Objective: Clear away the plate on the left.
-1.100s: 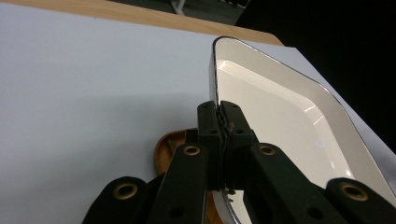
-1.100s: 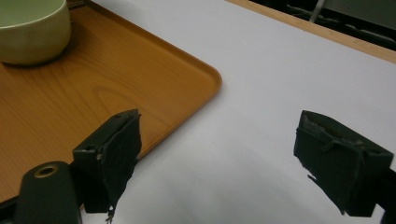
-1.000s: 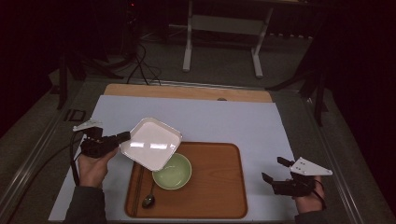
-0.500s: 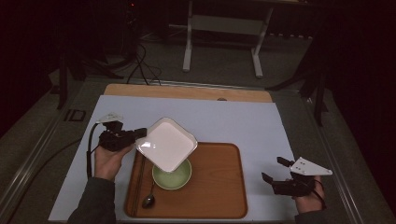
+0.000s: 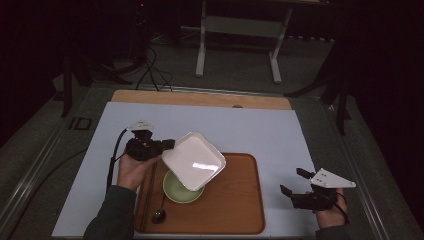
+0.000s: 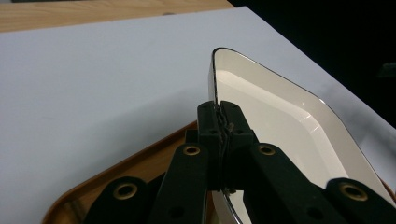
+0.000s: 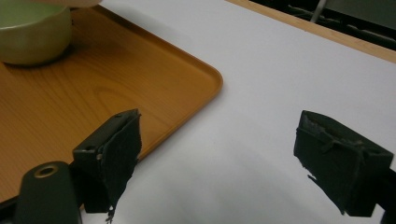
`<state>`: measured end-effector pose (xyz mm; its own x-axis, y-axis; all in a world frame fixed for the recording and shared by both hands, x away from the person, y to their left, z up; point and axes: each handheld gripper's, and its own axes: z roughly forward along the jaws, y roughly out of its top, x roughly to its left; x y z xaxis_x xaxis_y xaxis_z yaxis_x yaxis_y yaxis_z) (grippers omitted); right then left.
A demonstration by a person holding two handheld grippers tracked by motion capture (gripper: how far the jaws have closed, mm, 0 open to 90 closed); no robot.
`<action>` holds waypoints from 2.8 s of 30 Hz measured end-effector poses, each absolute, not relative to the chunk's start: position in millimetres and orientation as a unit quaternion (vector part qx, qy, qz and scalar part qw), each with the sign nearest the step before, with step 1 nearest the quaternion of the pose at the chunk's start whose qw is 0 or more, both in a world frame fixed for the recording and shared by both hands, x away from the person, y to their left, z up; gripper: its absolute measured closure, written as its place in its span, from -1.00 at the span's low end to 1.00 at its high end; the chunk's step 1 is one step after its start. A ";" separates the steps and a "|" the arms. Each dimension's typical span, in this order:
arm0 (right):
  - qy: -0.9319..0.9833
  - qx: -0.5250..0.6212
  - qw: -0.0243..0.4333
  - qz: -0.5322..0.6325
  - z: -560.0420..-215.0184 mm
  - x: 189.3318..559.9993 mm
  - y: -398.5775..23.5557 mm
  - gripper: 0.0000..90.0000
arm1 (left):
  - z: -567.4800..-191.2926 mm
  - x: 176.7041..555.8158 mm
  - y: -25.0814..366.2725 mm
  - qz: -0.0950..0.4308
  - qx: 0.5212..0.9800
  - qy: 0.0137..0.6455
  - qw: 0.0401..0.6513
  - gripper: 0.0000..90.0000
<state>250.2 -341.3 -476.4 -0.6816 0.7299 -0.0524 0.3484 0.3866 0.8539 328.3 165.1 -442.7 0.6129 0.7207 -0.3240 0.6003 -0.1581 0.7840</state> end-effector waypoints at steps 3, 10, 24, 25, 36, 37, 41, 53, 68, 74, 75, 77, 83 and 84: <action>0.804 0.335 0.217 0.440 -476.5 250.4 -341.7 -0.68 | -444.3 330.9 155.6 0.057 0.765 0.429 0.477 0.99; 0.804 0.336 0.217 0.441 -476.2 250.1 -341.8 -0.68 | -450.9 336.2 136.2 0.041 0.781 0.417 0.463 0.99; 0.804 0.335 0.217 0.440 -476.2 250.1 -342.0 -0.68 | -458.8 342.5 86.7 0.011 0.818 0.378 0.433 0.99; 0.804 0.335 0.216 0.441 -476.1 250.0 -342.1 -0.68 | -459.7 343.1 82.9 0.007 0.821 0.375 0.429 0.99; 0.805 0.334 0.216 0.441 -476.3 250.2 -341.8 -0.68 | -473.1 344.2 48.2 -0.009 0.849 0.354 0.393 0.99; 0.805 0.335 0.216 0.441 -476.3 250.2 -341.9 -0.68 | -473.9 344.4 46.0 -0.010 0.850 0.353 0.390 0.99; 0.805 0.335 0.216 0.440 -476.4 250.3 -342.0 -0.68 | -476.8 345.0 36.6 -0.013 0.855 0.352 0.380 0.98; 0.805 0.334 0.215 0.440 -476.6 250.4 -341.8 -0.68 | -483.3 349.5 21.0 -0.016 0.859 0.366 0.358 0.97; 0.807 0.333 0.214 0.438 -476.7 251.4 -340.6 -0.68 | -490.3 351.8 14.2 -0.003 0.864 0.382 0.327 0.86; 0.807 0.332 0.213 0.440 -476.9 251.9 -340.7 -0.68 | -490.8 352.4 11.7 0.009 0.862 0.385 0.329 0.82; 0.807 0.332 0.213 0.440 -476.9 252.2 -340.6 -0.68 | -490.6 352.3 11.9 0.011 0.861 0.386 0.331 0.82; 0.807 0.332 0.213 0.440 -477.0 252.7 -340.2 -0.68 | -488.9 352.4 13.4 0.019 0.854 0.393 0.340 0.79; 0.808 0.330 0.210 0.441 -477.4 254.7 -338.5 -0.68 | -480.6 350.7 20.0 0.033 0.841 0.399 0.362 0.52; 0.808 0.330 0.210 0.441 -477.3 254.8 -338.6 -0.68 | -479.0 350.3 22.0 0.034 0.839 0.401 0.365 0.46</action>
<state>254.8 -338.6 -477.3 -0.6943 0.7180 -0.0486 0.3478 0.3940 0.8508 350.3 22.0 -479.0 0.6753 0.6985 -0.2368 0.6492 -0.4107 0.6402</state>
